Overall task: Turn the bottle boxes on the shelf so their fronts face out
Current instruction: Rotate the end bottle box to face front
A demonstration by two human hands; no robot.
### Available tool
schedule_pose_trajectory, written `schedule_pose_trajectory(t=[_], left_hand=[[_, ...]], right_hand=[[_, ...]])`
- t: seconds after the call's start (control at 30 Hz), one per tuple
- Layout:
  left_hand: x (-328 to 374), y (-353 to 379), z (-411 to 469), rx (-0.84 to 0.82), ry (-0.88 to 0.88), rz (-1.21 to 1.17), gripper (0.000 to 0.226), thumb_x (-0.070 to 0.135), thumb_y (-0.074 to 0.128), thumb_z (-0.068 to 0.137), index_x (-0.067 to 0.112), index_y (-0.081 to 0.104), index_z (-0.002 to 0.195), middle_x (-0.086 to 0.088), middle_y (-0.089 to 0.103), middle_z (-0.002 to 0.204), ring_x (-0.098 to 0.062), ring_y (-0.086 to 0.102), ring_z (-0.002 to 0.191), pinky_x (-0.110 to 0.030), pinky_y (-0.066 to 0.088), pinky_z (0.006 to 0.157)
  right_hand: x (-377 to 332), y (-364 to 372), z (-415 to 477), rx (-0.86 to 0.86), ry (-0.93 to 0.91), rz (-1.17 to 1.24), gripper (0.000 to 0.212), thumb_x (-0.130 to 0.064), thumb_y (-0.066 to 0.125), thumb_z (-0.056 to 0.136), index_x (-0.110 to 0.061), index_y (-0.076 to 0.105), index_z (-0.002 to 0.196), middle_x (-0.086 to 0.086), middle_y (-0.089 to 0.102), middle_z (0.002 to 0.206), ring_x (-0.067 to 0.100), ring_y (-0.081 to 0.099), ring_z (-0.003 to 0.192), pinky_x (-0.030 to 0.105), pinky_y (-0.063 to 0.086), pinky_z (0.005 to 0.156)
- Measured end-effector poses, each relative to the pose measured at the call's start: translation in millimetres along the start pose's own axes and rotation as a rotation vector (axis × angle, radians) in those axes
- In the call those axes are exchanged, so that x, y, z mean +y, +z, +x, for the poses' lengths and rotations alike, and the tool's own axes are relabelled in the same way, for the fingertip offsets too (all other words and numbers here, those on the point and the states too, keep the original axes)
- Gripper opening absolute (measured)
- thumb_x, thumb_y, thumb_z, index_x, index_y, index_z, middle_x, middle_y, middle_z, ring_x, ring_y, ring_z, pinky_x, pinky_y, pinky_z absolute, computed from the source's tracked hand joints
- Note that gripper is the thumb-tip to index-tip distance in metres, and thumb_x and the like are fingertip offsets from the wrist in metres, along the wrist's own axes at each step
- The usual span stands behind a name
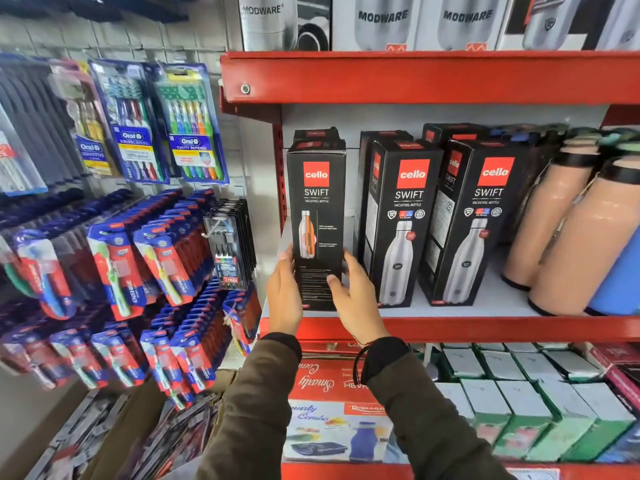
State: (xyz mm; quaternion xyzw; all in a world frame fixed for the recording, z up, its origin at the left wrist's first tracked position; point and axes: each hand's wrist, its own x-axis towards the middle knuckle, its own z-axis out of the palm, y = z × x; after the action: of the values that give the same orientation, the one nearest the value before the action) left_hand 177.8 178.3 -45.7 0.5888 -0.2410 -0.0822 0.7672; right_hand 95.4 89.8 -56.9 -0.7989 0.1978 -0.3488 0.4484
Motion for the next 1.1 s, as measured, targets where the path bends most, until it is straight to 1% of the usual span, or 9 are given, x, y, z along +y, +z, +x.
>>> schedule_pose_trajectory(t=[0.13, 0.27, 0.4, 0.5, 0.57, 0.63, 0.87, 0.97, 1.1], left_hand=[[6.3, -7.9, -3.3, 0.058, 0.040, -0.059, 0.050, 0.036, 0.026, 0.108, 0.015, 0.061, 0.135, 0.012, 0.070, 0.118, 0.011, 0.066, 0.106, -0.016, 0.052, 0.098], [10.5, -9.4, -4.6, 0.131, 0.074, -0.092, 0.051, 0.037, 0.031, 0.108, 0.009, 0.072, 0.121, -0.003, 0.074, 0.118, -0.009, 0.072, 0.107, -0.024, 0.060, 0.087], [9.3, -9.4, -5.2, 0.151, 0.138, -0.073, 0.044, 0.033, 0.039, 0.106, 0.008, 0.076, 0.113, -0.002, 0.076, 0.115, -0.017, 0.073, 0.104, -0.028, 0.062, 0.084], [6.2, -12.1, 1.4, 0.122, 0.205, 0.009, 0.033, 0.030, 0.046, 0.105, 0.016, 0.075, 0.113, 0.004, 0.076, 0.115, -0.011, 0.071, 0.108, -0.029, 0.057, 0.090], [1.5, -16.0, 12.7, 0.115, 0.209, 0.078, 0.028, 0.029, 0.051, 0.103, 0.023, 0.069, 0.123, 0.010, 0.069, 0.126, 0.003, 0.063, 0.116, -0.018, 0.049, 0.094], [0.7, -19.7, 25.6, 0.057, 0.164, 0.116, 0.034, 0.031, 0.050, 0.102, 0.024, 0.062, 0.133, 0.009, 0.062, 0.137, 0.003, 0.055, 0.126, -0.016, 0.042, 0.104], [-2.3, -33.8, 34.8, -0.180, -0.014, -0.002, 0.033, 0.034, 0.045, 0.104, 0.024, 0.066, 0.127, -0.003, 0.066, 0.135, -0.021, 0.059, 0.130, -0.042, 0.039, 0.118], [0.5, -32.9, 26.3, -0.157, 0.025, -0.020, 0.031, 0.026, 0.042, 0.106, 0.018, 0.067, 0.123, -0.011, 0.069, 0.130, -0.027, 0.061, 0.126, -0.046, 0.042, 0.115], [-7.0, -29.6, 21.2, -0.105, 0.087, 0.005, 0.035, 0.030, 0.047, 0.103, 0.013, 0.063, 0.130, -0.009, 0.067, 0.133, -0.026, 0.060, 0.128, -0.053, 0.041, 0.115]], right_hand=[[-10.5, -2.3, 1.4, 0.019, 0.003, 0.014, 0.069, -0.050, 0.067, 0.086, -0.033, 0.039, 0.147, -0.007, 0.059, 0.140, 0.007, 0.055, 0.131, 0.040, 0.050, 0.109], [-19.6, -5.4, 7.3, 0.086, -0.027, 0.018, 0.075, -0.050, 0.083, 0.071, -0.030, 0.049, 0.135, -0.012, 0.068, 0.123, 0.003, 0.064, 0.115, 0.030, 0.054, 0.101], [-23.7, -5.8, 10.7, 0.160, 0.008, 0.022, 0.087, -0.059, 0.087, 0.059, -0.031, 0.050, 0.132, -0.012, 0.069, 0.122, 0.005, 0.066, 0.114, 0.032, 0.056, 0.098], [-19.1, -6.9, 13.8, 0.158, 0.023, 0.031, 0.091, -0.059, 0.087, 0.054, -0.031, 0.050, 0.133, -0.012, 0.070, 0.121, 0.006, 0.067, 0.113, 0.034, 0.058, 0.096], [-17.0, -7.7, 16.6, 0.152, 0.038, 0.037, 0.095, -0.061, 0.087, 0.053, -0.030, 0.049, 0.135, -0.011, 0.069, 0.124, 0.009, 0.066, 0.116, 0.036, 0.057, 0.098], [-18.5, -9.6, 16.8, 0.133, 0.034, 0.035, 0.093, -0.056, 0.086, 0.056, -0.028, 0.048, 0.137, -0.010, 0.068, 0.125, 0.009, 0.065, 0.117, 0.036, 0.056, 0.100], [-23.0, -12.5, 11.9, -0.030, -0.033, 0.001, 0.093, -0.038, 0.077, 0.080, -0.031, 0.022, 0.154, -0.012, 0.042, 0.153, 0.004, 0.038, 0.142, 0.033, 0.031, 0.121], [-19.9, -9.9, 9.2, -0.102, -0.047, -0.001, 0.098, -0.035, 0.067, 0.091, -0.030, -0.003, 0.159, -0.006, 0.014, 0.168, 0.007, 0.014, 0.154, 0.038, 0.016, 0.127], [-15.6, -10.2, 10.1, -0.135, -0.065, -0.014, 0.083, -0.042, 0.050, 0.095, -0.035, -0.004, 0.158, -0.010, 0.009, 0.169, 0.007, 0.009, 0.156, 0.046, 0.014, 0.128]])
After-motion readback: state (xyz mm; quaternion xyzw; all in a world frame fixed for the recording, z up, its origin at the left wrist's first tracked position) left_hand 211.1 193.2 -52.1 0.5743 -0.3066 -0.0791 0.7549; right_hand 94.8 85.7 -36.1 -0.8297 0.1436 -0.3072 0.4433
